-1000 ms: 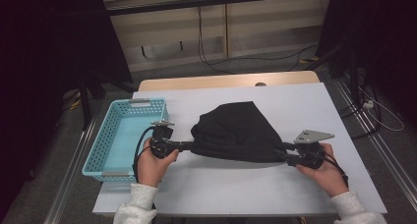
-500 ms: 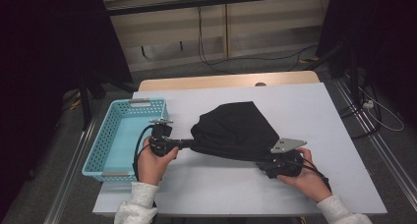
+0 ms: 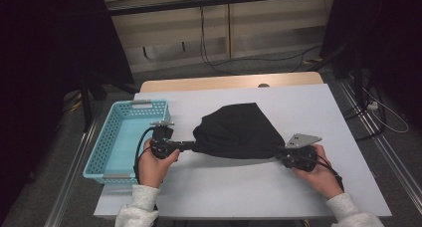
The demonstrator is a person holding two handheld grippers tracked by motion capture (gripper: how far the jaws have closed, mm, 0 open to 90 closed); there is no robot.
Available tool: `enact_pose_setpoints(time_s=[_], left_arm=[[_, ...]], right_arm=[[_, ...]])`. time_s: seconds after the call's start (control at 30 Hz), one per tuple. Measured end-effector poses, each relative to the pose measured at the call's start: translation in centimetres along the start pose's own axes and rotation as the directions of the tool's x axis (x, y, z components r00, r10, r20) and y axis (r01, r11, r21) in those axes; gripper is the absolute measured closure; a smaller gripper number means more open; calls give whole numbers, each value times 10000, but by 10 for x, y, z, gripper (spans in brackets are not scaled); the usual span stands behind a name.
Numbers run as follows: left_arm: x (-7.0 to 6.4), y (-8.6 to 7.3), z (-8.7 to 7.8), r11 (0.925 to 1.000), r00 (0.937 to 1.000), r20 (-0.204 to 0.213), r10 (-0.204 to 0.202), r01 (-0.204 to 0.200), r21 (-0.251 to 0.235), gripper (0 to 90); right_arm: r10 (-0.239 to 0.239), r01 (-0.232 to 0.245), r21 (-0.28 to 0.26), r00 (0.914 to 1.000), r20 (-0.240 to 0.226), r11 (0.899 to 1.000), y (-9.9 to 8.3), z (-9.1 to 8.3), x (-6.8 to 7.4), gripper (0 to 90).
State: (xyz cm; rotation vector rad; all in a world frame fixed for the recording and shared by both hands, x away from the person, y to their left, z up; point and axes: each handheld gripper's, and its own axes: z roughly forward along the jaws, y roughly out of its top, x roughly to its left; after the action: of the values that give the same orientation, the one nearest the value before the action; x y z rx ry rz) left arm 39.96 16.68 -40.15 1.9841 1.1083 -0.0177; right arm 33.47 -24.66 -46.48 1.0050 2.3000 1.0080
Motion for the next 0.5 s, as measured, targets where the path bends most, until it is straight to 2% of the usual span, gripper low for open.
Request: enact_pose_setpoints(time_s=[0.1,0.27,0.37,0.5], left_arm=[[-1,0,1,10000,10000,19,79,-79,50,894],[-4,-1,8,9994,9997,137,178,-182,287,894],[-6,-2,16,9982,9995,24,324,-325,509,893],[-5,-7,25,9960,9989,-153,448,-435,778,887]], right_arm=[[185,-193,-216,9991,-373,9996,1,-11,-2,868],[596,-629,-397,9951,-795,9972,-4,-25,-9,880],[903,-950,-419,9907,-1021,9946,-7,-26,-12,881],[865,-894,-223,9904,-1074,9957,-9,-22,-11,879]])
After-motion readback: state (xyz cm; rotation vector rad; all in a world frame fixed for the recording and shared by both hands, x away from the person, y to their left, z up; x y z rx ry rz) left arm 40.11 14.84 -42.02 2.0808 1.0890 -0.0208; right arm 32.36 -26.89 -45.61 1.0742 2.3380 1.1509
